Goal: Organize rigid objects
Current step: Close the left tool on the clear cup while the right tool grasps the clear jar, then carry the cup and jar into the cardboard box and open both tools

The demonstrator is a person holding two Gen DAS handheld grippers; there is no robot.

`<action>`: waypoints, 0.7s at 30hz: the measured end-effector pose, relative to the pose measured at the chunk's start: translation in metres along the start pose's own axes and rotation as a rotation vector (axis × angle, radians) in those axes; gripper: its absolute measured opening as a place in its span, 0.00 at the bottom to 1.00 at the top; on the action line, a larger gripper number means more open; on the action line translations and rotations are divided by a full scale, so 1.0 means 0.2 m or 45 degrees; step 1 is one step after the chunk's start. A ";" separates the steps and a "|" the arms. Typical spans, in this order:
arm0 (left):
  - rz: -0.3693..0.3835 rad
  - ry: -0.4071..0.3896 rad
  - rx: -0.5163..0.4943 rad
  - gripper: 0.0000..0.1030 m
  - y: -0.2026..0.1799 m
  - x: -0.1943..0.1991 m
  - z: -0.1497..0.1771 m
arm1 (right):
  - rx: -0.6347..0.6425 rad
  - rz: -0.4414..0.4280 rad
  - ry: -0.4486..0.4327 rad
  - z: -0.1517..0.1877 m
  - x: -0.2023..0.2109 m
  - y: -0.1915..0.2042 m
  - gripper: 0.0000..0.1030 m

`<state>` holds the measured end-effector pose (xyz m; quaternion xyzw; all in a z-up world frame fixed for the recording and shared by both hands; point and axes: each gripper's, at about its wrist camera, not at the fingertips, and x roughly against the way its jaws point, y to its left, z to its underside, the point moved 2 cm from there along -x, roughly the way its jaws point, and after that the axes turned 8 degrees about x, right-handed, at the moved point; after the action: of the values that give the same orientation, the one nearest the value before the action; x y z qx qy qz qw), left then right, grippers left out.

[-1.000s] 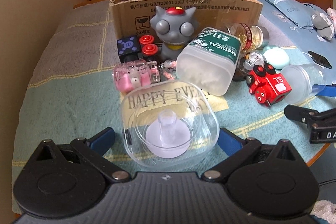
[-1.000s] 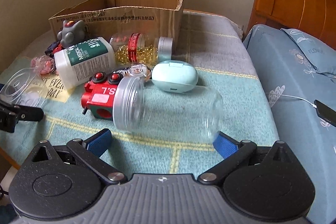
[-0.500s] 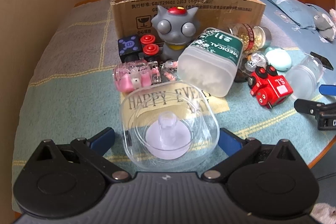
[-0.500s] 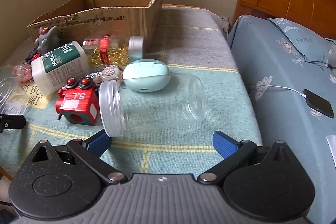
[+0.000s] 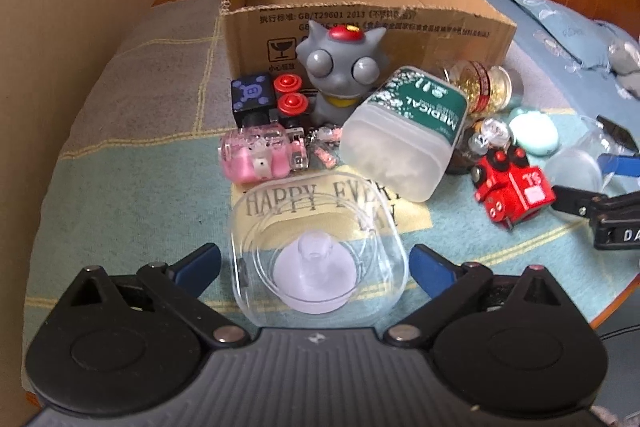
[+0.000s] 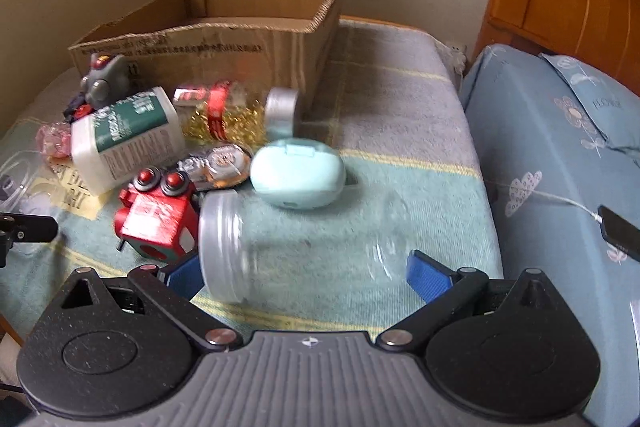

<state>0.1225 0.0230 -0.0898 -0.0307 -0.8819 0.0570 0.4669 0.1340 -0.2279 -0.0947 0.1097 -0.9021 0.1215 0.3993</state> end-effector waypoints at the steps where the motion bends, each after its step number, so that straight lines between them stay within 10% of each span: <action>1: 0.005 -0.002 0.010 0.90 0.01 0.00 -0.01 | 0.006 0.001 -0.002 -0.01 0.00 0.00 1.00; 21: 0.043 0.020 -0.075 0.76 0.00 0.06 -0.08 | 0.115 -0.081 0.031 -0.09 0.07 0.00 0.92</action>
<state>0.1290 0.0248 -0.0706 -0.0597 -0.8789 0.0385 0.4716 0.1363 -0.2245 -0.0726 0.1548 -0.8868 0.1504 0.4086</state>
